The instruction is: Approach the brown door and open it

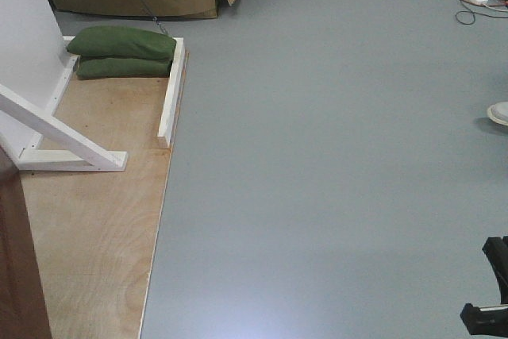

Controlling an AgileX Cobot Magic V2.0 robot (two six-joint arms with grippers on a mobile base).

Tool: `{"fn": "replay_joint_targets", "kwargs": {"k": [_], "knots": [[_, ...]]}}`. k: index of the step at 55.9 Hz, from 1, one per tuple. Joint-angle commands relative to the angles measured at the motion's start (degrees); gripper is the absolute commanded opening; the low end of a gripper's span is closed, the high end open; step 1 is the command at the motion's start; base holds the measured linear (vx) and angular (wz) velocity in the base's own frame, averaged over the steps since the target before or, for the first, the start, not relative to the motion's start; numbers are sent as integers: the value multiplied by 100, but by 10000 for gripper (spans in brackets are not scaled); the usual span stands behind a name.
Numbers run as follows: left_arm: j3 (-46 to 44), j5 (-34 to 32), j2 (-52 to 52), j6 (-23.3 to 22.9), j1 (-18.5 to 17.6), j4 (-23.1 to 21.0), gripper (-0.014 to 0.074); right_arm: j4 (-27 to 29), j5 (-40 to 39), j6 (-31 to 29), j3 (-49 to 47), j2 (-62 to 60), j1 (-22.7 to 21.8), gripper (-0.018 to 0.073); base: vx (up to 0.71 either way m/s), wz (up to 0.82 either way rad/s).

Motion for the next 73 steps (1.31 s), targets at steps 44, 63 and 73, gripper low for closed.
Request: {"fn": "replay_joint_targets", "kwargs": {"k": [44,63,73], "knots": [[-165,-1458,-275,528,-2203,-2528,66,-19,-446,-37,25,-32,11,0,0,0],[-139,-2130,-268,2427,-3014,-2522,66,-19,-446,-37,25,-32,11,0,0,0],[-139,-2497,-255,3273,-3469,-2522,66,-19,-446,-37,25,-32,11,0,0,0]]}}
